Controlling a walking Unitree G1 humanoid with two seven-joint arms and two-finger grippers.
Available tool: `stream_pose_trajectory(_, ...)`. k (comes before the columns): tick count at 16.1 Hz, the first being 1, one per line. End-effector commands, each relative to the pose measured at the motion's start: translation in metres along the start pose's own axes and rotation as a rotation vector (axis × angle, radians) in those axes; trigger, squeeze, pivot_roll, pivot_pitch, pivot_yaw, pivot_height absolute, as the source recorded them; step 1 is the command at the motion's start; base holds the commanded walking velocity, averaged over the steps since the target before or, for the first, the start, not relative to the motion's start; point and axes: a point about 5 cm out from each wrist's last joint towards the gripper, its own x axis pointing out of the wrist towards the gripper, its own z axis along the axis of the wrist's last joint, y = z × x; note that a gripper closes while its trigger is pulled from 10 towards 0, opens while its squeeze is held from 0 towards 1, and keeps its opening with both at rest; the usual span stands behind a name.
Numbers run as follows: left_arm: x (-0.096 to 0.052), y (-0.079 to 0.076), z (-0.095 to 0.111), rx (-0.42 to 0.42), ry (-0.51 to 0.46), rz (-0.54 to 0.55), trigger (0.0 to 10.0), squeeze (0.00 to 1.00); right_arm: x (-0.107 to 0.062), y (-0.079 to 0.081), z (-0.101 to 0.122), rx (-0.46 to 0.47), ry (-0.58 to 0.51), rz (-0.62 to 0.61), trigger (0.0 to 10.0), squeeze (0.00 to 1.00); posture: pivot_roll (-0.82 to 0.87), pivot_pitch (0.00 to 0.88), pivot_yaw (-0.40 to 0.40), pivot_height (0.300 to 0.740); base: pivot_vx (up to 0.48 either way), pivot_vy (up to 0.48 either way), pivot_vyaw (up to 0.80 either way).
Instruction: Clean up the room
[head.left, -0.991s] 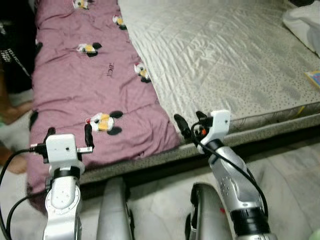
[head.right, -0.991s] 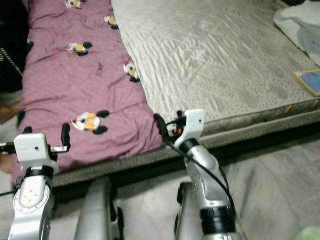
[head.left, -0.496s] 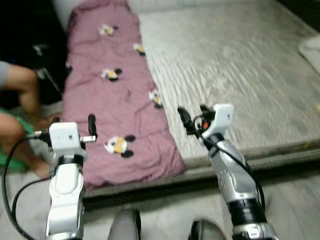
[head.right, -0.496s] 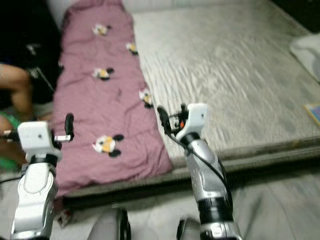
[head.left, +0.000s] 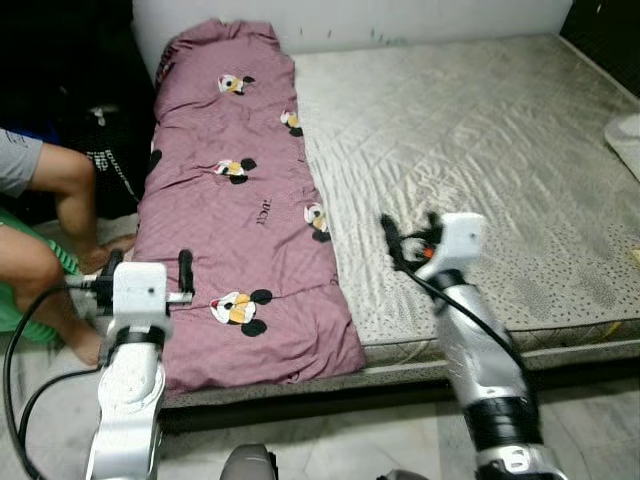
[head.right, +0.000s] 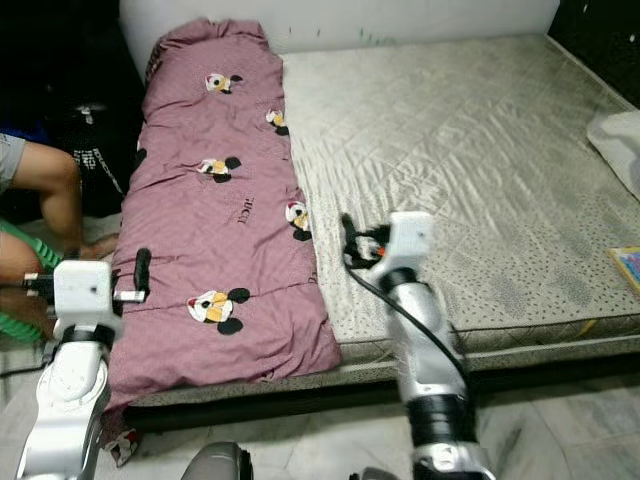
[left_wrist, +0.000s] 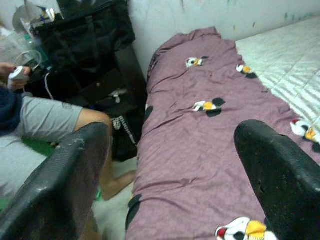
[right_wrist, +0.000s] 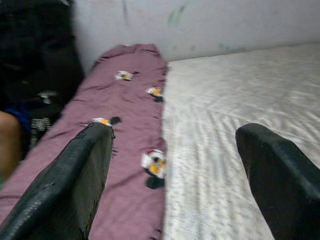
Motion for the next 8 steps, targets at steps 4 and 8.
stream_pose_trajectory(4, -0.020, 0.007, -0.006, -0.060, 0.059, 0.098, 10.0, 0.00, -0.033, -0.019, -0.011, -0.071, 0.062, -0.030, 10.0, 0.00, -0.02, 0.006, 0.013, 0.740, 0.000, 0.000, 0.00)
stream_pose_trajectory(8, -0.023, 0.006, -0.008, -0.098, 0.076, 0.100, 10.0, 0.00, -0.033, -0.013, -0.012, -0.078, 0.080, 0.007, 10.0, 0.00, -0.02, 0.026, -0.002, 0.740, 0.000, 0.162, 0.00)
